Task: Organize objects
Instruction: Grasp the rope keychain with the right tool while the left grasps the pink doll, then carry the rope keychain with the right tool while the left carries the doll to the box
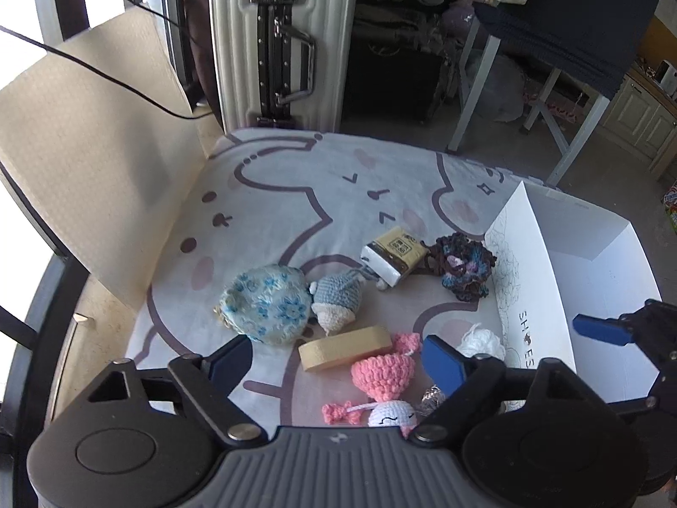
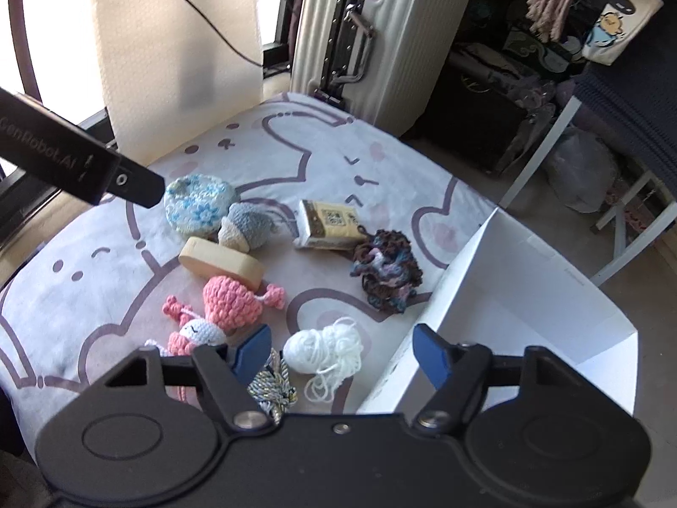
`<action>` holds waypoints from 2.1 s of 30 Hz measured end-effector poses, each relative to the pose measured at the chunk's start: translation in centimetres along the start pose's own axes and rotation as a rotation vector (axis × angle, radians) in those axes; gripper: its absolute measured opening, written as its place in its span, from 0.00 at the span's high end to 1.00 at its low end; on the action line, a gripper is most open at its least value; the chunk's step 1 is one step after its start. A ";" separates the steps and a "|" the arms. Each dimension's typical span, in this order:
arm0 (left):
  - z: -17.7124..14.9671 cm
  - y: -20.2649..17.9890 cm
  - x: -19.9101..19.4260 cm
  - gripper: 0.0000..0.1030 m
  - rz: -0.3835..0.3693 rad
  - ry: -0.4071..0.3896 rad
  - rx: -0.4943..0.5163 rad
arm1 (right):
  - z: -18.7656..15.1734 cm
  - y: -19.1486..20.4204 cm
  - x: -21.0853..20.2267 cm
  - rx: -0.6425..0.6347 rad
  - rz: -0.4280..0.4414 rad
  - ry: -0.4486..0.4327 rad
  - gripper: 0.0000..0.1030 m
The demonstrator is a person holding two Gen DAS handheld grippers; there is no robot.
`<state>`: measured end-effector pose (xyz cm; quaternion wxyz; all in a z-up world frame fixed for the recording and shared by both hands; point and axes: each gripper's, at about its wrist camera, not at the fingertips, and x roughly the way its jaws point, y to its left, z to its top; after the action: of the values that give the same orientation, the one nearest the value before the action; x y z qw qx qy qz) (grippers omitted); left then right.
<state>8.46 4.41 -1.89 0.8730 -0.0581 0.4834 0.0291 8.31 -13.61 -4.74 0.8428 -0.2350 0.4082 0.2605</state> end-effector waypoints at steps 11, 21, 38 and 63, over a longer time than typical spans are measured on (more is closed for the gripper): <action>-0.9 -1.3 6.7 0.27 -0.009 0.147 -0.011 | -0.8 2.8 4.3 -0.089 0.136 0.130 0.65; -1.9 -1.6 9.8 0.46 -0.068 0.275 -0.068 | -1.8 3.9 6.8 -0.124 0.143 0.205 0.63; -3.2 -3.3 13.7 0.47 -0.040 0.359 -0.056 | -2.8 4.1 8.7 -0.096 0.157 0.278 0.62; -3.7 -4.1 13.6 0.46 0.023 0.345 0.026 | -3.5 3.5 7.8 -0.057 0.177 0.255 0.60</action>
<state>13.03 -0.20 -15.05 0.7774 -0.0452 0.6270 0.0224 8.34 -11.17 -13.66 0.7508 -0.2533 0.5235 0.3132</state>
